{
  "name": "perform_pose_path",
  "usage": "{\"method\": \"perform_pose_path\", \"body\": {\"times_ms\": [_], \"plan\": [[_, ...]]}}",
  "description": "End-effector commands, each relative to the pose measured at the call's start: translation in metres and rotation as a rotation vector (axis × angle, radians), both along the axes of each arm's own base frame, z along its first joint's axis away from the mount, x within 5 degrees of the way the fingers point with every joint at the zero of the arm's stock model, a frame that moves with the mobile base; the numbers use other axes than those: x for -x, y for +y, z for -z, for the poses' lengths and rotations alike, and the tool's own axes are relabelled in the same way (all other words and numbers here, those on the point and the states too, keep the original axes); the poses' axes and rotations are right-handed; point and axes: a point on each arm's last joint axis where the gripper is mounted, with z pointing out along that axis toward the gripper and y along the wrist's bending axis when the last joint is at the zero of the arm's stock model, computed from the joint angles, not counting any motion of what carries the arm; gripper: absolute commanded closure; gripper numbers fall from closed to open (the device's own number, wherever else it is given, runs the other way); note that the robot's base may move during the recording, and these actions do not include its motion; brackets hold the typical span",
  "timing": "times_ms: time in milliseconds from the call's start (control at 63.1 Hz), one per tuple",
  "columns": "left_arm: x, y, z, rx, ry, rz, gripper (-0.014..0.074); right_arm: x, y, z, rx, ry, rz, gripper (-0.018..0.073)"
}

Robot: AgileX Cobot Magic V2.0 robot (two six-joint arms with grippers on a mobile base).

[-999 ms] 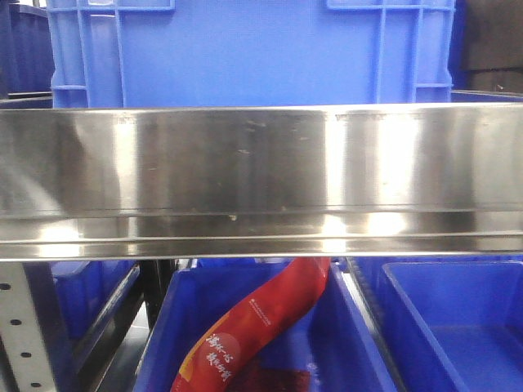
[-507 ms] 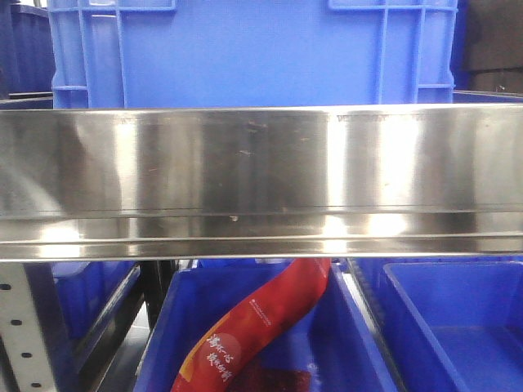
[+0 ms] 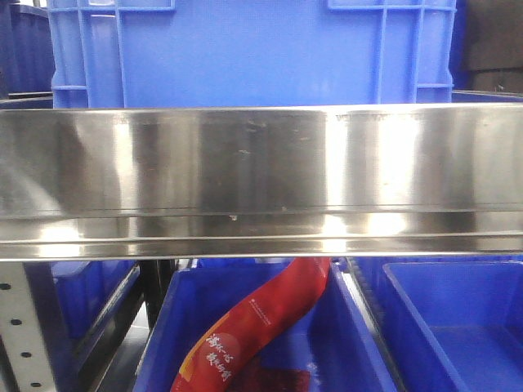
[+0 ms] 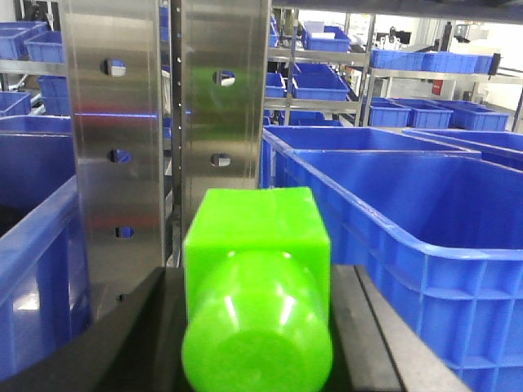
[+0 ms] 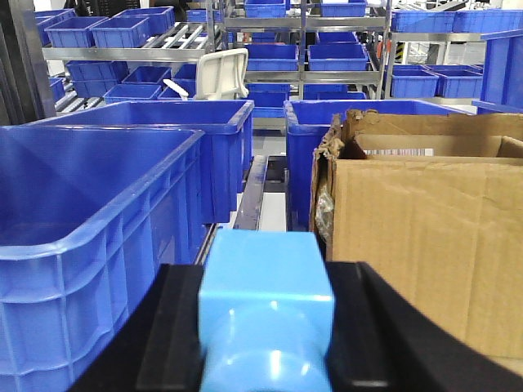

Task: Grab block from conveyor and place in blue bin

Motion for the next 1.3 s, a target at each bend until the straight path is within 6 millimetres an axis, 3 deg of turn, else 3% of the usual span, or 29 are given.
{"method": "perform_pose_path", "body": {"times_ms": [0,396,729,951,1125,1284], "plan": [[0.001,0.000,-0.003,0.004,-0.041,-0.002,0.0707,0.001,0.000,-0.004,0.004,-0.041,0.003,0.0721],[0.000,-0.001,-0.011,0.002,-0.043,0.007,0.0707,-0.001,0.001,-0.005,-0.018,-0.058,-0.011,0.0721],[-0.014,-0.022,-0.040,-0.109,-0.052,0.190,0.0707,-0.017,0.029,-0.019,0.065,-0.109,-0.194,0.0721],[-0.050,-0.053,-0.058,-0.116,-0.009,0.332,0.0707,-0.047,0.056,-0.042,0.037,-0.087,-0.290,0.0721],[-0.099,-0.087,-0.070,-0.104,0.057,0.403,0.0707,-0.083,0.088,-0.059,0.035,-0.061,-0.357,0.0721],[-0.144,-0.112,-0.075,-0.099,0.108,0.423,0.0707,-0.117,0.119,-0.062,0.047,-0.022,-0.405,0.0721]]}}
